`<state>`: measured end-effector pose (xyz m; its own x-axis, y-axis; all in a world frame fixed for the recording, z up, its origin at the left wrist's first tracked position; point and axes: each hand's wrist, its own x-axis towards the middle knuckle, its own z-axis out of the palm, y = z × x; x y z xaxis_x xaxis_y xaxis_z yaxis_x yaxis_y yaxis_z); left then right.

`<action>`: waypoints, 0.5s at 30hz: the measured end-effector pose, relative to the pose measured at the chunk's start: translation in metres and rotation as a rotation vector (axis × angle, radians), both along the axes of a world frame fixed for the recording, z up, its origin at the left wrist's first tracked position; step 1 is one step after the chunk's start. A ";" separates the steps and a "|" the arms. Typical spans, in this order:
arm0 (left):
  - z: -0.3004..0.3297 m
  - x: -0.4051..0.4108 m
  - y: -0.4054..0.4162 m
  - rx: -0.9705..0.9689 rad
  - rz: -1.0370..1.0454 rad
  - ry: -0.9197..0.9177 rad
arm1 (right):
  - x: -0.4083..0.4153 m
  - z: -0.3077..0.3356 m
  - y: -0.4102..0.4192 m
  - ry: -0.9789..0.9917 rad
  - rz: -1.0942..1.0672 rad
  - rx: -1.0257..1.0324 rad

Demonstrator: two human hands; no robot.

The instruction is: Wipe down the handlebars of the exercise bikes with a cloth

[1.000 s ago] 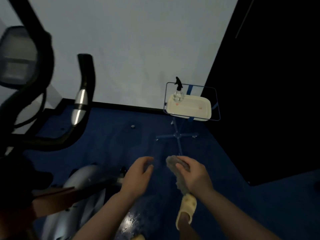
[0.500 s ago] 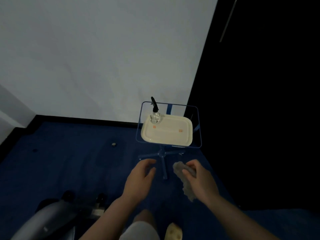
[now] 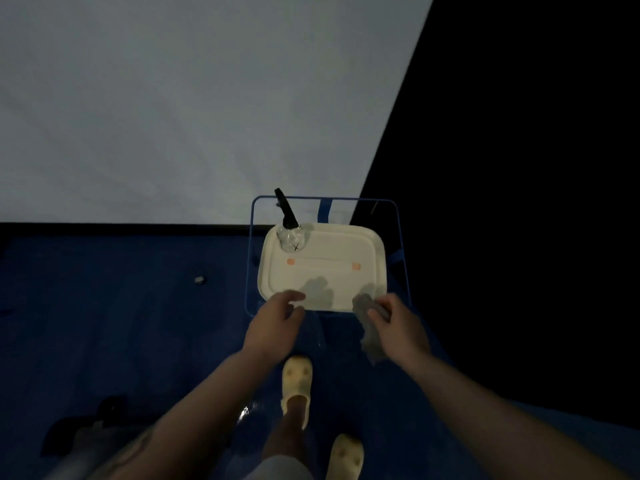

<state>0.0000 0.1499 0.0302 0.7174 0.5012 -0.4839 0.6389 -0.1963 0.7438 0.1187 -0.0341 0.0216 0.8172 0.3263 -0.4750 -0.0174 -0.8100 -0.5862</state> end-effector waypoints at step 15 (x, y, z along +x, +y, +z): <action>-0.072 0.068 0.034 -0.131 0.086 0.076 | 0.074 -0.125 0.089 0.042 0.461 -0.402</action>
<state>0.0682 0.1839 -0.0416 0.6333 0.4887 -0.6001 0.7045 -0.0430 0.7084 0.1932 0.0550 -0.1038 0.6127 0.4304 -0.6629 0.3711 -0.8972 -0.2395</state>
